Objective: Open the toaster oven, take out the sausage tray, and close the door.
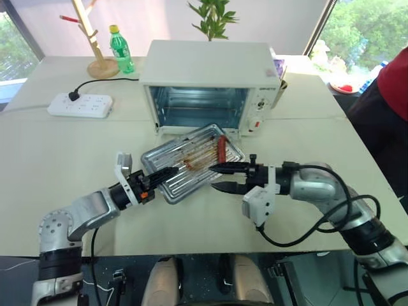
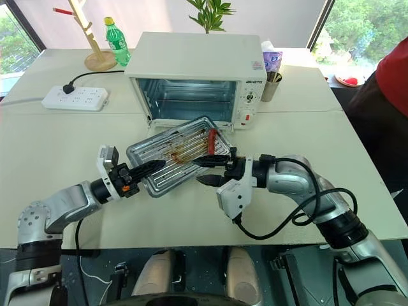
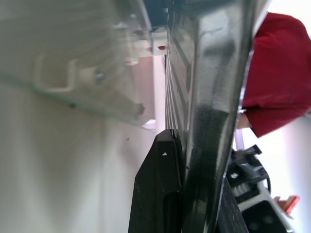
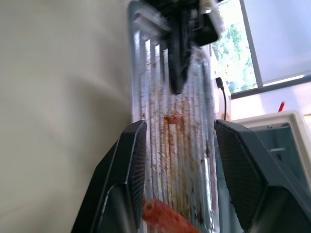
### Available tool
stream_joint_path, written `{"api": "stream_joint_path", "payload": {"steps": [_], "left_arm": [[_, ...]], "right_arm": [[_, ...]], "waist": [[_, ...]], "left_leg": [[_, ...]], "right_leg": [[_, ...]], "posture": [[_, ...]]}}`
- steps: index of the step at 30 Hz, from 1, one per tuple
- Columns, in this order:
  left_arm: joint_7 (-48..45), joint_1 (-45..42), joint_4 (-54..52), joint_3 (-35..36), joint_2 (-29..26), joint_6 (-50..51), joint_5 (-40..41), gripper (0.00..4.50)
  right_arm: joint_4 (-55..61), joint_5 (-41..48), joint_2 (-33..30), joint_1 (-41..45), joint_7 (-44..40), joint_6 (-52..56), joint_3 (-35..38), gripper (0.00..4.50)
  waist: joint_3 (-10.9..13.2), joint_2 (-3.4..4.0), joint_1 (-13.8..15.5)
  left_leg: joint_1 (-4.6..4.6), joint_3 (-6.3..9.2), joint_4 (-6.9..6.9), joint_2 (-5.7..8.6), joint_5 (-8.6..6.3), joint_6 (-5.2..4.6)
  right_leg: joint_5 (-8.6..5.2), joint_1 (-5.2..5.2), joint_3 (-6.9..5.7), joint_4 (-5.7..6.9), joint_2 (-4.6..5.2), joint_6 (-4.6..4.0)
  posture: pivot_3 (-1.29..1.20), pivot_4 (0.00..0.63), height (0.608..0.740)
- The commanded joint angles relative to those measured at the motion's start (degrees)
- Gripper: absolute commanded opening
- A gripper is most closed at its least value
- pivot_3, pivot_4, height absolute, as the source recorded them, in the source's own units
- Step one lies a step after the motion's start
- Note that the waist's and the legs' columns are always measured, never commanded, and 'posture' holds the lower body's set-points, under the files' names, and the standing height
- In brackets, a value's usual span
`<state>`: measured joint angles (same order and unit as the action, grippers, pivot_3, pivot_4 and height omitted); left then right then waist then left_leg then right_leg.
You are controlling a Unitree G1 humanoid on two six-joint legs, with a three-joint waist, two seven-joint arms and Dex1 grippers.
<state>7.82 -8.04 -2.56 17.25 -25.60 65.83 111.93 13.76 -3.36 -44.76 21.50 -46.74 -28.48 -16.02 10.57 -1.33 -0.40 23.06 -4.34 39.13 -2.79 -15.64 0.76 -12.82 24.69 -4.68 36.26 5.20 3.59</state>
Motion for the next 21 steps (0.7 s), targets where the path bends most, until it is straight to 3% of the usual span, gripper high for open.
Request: {"api": "stream_joint_path", "payload": {"steps": [1,5,8,15,21], "left_arm": [[-1.9,3.0,-5.3,4.0,-0.1,-1.5,1.1,0.00],[-4.2,11.4,-12.5,10.6,1.4,-4.8,1.1,0.00],[-7.2,19.9,-18.8,15.4,2.5,-7.9,1.1,0.00],[-8.7,33.2,-25.6,22.7,6.0,-17.2,1.1,0.00],[-7.5,36.3,-26.8,29.0,11.1,-25.2,1.1,0.00]], "right_arm": [[5.2,11.4,-2.2,-3.0,-1.7,11.4,6.3,2.37],[4.3,20.5,-3.5,-7.1,-1.8,26.0,13.3,2.37],[0.5,22.5,-3.3,-7.6,-1.6,32.4,16.4,2.37],[-10.7,18.6,-0.5,-5.0,-0.7,35.4,16.3,2.37],[-17.1,14.3,2.9,-4.1,-1.3,33.7,12.7,2.37]], "waist": [[0.0,0.00,0.0],[0.0,0.00,0.0],[0.0,0.02,-0.2],[0.0,0.04,0.4],[0.0,0.02,1.0]], "left_leg": [[0.00,0.00,0.00,0.00,-0.01,-0.02],[-0.01,0.02,0.00,-0.05,-0.05,-0.09],[-0.02,0.06,-0.03,-0.06,-0.10,-0.16],[0.00,0.02,-0.02,-0.04,-0.12,-0.17],[0.08,-0.03,-0.02,-0.02,-0.15,-0.21]], "right_leg": [[0.00,0.00,0.00,-0.01,0.00,0.00],[-0.12,-0.01,0.00,-0.05,0.00,-0.21],[-0.14,0.00,0.00,-0.10,0.03,-0.25],[-0.22,0.01,0.00,-0.19,0.07,-0.39],[-0.23,0.08,-0.01,-0.22,0.06,-0.39]], "posture": [[0.00,0.150,0.722],[0.00,0.150,0.722],[0.00,0.150,0.722],[0.00,0.150,0.722],[0.00,0.150,0.722]]}}
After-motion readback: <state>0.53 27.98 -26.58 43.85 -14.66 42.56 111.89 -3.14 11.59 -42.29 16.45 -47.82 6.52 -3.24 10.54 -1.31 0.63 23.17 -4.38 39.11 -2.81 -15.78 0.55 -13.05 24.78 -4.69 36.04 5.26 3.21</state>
